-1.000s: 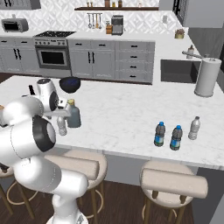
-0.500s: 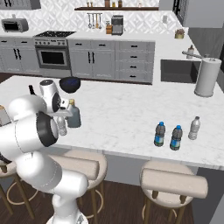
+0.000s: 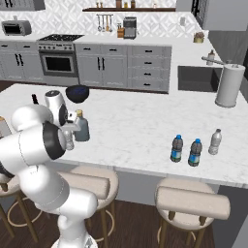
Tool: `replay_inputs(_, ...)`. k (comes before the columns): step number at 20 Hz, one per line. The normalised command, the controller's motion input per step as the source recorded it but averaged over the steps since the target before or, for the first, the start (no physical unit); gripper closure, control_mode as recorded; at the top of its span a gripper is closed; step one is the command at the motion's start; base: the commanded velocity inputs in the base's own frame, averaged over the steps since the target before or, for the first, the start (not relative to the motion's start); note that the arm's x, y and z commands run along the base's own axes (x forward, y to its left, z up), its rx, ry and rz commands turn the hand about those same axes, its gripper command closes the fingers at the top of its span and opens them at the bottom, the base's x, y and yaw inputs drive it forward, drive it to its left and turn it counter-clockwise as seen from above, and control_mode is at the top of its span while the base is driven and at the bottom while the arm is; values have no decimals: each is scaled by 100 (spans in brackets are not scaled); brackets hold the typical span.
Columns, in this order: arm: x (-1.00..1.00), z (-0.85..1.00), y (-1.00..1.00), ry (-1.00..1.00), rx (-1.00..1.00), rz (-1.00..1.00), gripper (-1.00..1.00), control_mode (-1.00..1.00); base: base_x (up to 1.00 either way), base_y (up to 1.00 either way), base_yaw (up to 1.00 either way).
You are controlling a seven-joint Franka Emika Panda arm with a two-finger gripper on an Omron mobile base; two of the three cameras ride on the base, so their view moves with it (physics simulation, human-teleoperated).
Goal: Move the plastic bottles in the middle to the plastics group, and the glass bottles in the middle to the glass group.
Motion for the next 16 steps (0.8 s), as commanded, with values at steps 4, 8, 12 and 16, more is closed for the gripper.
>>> replay_inputs(4, 0, -7, 4, 0, 0, 0, -100, -100, 0, 0, 0)
replay_inputs(8, 0, 0, 2, 0, 0, 0, -100, -100, 0, 0, 0)
replay_inputs(12, 0, 0, 1, 0, 1, 0, -100, -100, 0, 0, 0)
replay_inputs(16, 4, 0, 0, -9, 4, 0, -100, -100, 0, 0, 0)
